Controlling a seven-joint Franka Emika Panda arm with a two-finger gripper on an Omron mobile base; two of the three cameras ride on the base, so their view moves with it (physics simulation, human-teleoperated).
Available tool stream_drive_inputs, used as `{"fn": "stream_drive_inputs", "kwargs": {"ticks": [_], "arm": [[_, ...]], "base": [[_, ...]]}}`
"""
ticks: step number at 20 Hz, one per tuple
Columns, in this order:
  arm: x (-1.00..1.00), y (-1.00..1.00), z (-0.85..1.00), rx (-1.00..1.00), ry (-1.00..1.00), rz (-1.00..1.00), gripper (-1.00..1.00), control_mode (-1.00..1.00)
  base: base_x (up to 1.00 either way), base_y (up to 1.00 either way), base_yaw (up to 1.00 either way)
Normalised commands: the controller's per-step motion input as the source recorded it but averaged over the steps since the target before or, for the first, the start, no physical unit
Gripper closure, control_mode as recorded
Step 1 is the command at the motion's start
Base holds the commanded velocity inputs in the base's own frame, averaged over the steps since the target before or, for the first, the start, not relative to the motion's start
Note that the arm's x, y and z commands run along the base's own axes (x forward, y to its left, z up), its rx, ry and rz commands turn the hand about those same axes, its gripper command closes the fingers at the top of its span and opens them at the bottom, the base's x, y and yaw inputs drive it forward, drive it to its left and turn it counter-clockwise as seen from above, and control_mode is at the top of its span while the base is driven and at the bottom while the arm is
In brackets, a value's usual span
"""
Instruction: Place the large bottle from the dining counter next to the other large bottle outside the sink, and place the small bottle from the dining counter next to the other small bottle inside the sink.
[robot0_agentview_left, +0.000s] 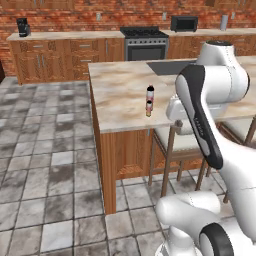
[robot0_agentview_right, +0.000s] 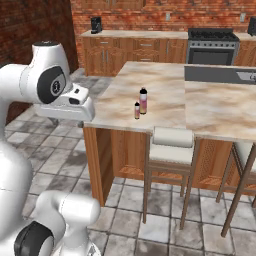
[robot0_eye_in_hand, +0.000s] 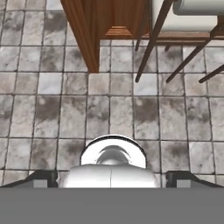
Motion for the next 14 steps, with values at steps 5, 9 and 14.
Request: {"fn": "stream_drive_inputs", "kwargs": {"ticks": [5, 9, 14], "arm": [[-0.86, 0.00, 0.18, 0.00, 0.00, -0.03, -1.00, -1.00], [-0.75, 0.00, 0.22, -0.01, 0.00, -0.03, -1.00, -1.00], [0.00, 0.00, 0.00, 0.00, 0.00, 0.00, -1.00, 1.00]], "base": [[0.00, 0.00, 0.00], [0.00, 0.00, 0.00], [-0.37, 0.02, -0.02]]}}
